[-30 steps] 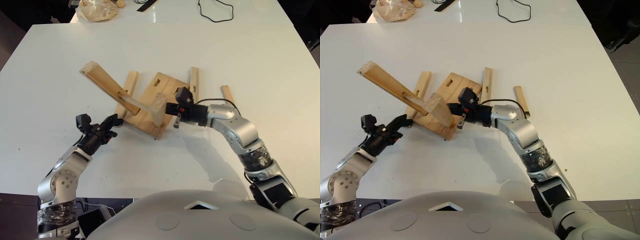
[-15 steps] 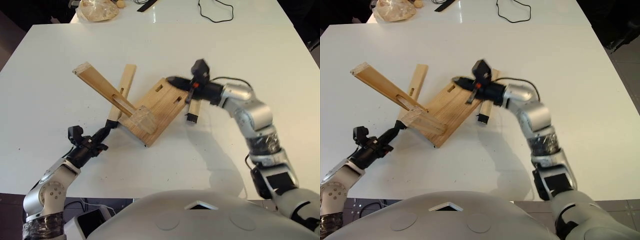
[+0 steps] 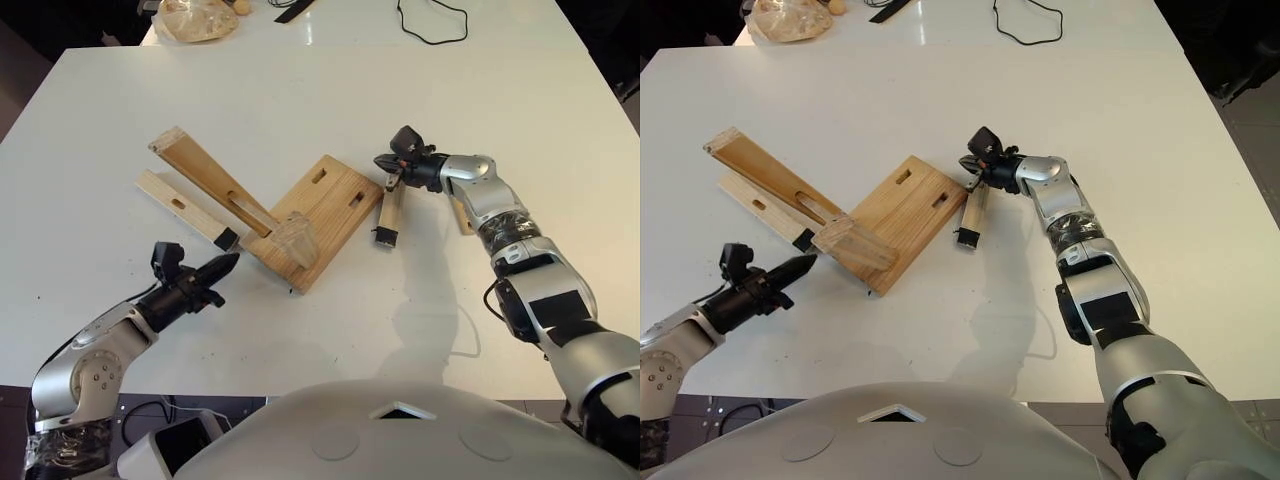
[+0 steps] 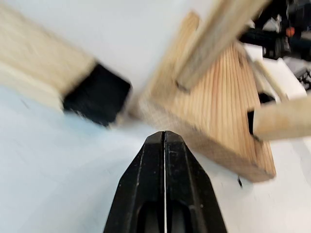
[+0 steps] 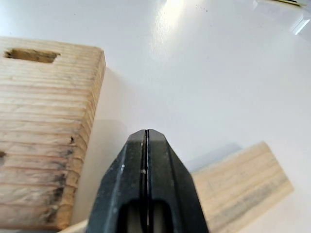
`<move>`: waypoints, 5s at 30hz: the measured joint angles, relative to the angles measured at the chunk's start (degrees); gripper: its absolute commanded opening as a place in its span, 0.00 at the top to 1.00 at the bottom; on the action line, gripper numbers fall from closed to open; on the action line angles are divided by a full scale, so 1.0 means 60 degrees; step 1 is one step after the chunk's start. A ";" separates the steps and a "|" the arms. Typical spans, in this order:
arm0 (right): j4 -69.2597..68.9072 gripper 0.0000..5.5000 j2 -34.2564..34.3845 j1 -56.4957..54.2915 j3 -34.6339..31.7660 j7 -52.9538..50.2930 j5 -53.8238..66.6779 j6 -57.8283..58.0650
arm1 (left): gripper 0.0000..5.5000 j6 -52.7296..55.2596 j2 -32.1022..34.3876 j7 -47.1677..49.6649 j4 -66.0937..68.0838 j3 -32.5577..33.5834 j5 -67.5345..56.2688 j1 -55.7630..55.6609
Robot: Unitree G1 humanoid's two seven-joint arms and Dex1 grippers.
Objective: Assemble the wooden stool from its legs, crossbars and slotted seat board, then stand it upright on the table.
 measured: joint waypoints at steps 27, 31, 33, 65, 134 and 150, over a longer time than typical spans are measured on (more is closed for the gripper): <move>-0.2423 0.99 -0.1989 0.1057 0.0813 0.5959 -0.0990 -0.0979 | 1.00 -0.1567 -0.1486 0.1805 0.1810 -0.1355 0.2607 -0.2869; -0.3875 0.99 -0.2334 0.1480 0.0742 0.6483 -0.0643 -0.0668 | 1.00 -0.1299 -0.1664 0.2077 0.1975 -0.1029 0.2601 -0.3170; -0.4337 0.99 -0.2570 0.1547 0.0690 0.6542 -0.0596 -0.0665 | 1.00 -0.1236 -0.1714 0.2093 0.1969 -0.1022 0.2603 -0.3308; 0.2688 0.99 0.0357 -0.1337 0.0657 0.1090 -0.2257 -0.2778 | 1.00 -0.0622 -0.1613 0.1119 -0.0014 -0.3527 0.2733 -0.2153; -1.1544 0.31 0.0307 0.8932 -0.3492 -0.4198 0.1338 0.5214 | 1.00 -0.4284 -0.5046 0.5297 0.1688 -0.0083 0.3996 -0.3723; -1.1189 0.73 0.0947 0.8834 -0.3827 -0.5436 0.1495 0.4575 | 1.00 -0.2795 -0.4776 0.5377 0.0056 0.0189 0.2448 -0.4460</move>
